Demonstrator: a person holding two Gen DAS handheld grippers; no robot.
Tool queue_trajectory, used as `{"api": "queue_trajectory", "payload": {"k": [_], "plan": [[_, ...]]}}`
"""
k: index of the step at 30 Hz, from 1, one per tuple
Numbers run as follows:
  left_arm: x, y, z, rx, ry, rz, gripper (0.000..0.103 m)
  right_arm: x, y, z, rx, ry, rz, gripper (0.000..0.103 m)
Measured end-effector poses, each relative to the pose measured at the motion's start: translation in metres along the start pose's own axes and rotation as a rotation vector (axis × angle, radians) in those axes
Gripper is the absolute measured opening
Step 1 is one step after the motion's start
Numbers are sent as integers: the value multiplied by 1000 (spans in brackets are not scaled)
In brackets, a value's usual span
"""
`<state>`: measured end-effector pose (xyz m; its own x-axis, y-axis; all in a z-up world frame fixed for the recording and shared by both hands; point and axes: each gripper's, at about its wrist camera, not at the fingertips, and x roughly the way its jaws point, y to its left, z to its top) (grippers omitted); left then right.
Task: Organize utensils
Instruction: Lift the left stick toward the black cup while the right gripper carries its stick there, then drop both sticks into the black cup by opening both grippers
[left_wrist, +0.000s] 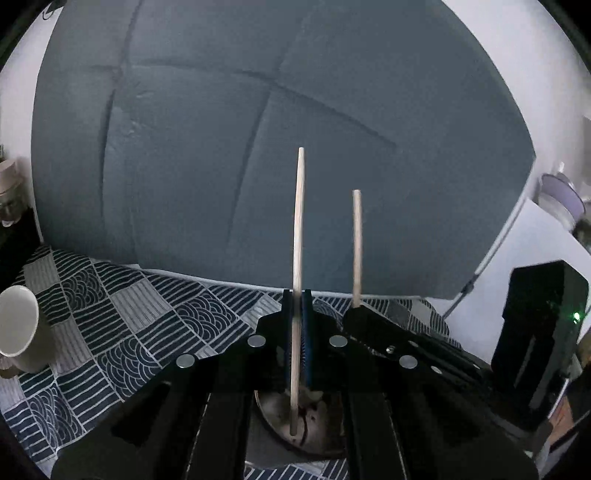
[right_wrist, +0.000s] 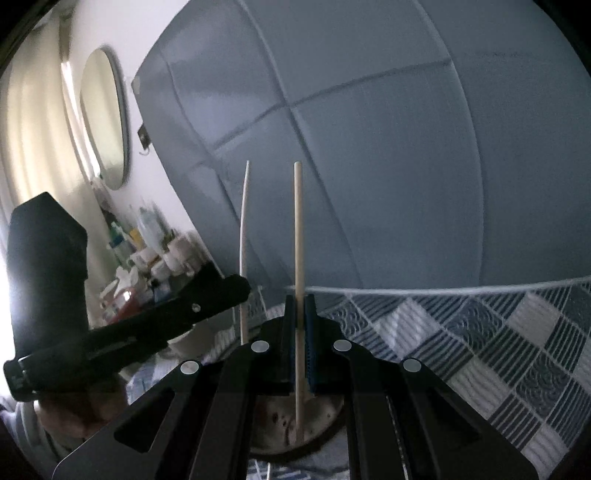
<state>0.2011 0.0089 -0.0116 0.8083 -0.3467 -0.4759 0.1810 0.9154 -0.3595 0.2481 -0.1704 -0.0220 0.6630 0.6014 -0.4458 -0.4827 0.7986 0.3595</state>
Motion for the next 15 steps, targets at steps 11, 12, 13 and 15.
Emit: {"api": "queue_trajectory", "payload": {"k": [11, 12, 13, 15], "plan": [[2, -2, -26, 54, 29, 25, 5, -8, -1, -19, -13, 25, -33, 5], [1, -2, -26, 55, 29, 28, 5, -8, 0, -20, -15, 27, -33, 5], [1, -2, -27, 59, 30, 32, 5, -8, 0, -20, -17, 27, -35, 5], [-1, -2, -28, 67, 24, 43, 5, -9, 2, -20, -29, 25, -47, 6]]}}
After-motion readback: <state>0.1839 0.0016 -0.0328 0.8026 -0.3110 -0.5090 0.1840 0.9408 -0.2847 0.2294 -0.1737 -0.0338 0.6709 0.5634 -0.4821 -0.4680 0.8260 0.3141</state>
